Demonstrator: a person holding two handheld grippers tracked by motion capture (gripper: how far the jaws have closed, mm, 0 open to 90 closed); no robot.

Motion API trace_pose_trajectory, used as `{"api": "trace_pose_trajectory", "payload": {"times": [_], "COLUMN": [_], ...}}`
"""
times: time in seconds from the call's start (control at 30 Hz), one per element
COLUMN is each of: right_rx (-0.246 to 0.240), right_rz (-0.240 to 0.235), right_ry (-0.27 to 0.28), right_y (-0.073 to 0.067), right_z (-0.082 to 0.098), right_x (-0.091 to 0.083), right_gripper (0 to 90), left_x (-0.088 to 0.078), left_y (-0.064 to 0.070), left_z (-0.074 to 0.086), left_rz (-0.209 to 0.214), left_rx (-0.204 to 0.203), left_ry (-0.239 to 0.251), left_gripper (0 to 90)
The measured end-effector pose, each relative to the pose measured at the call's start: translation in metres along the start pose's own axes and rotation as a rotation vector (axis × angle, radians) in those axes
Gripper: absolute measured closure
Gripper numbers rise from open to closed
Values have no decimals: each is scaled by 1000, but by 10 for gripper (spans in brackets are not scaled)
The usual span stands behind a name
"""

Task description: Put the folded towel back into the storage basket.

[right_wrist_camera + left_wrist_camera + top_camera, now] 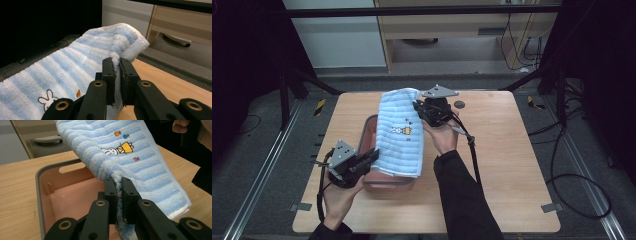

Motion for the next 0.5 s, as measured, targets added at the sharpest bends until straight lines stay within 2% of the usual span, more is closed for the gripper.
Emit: {"api": "trace_pose_trajectory", "payload": {"times": [0.5], "right_rx": [7], "right_rz": [-22], "right_ry": [-13], "right_y": [-10], "right_z": [6], "right_x": [32], "right_gripper": [837], "left_x": [5], "left_y": [-15], "left_z": [15], "left_rz": [-58], "left_rx": [6], "left_ry": [-31], "left_gripper": [843]}}
Point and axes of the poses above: each handheld gripper's, and its own axes: x roughly forward along the jaws, z roughly out of its underside, y roughly to its right, the point moved 1 cm from there along x, roughly forward along the jaws, and after that the axes turned 2 degrees about x, right-handed, at the moved point
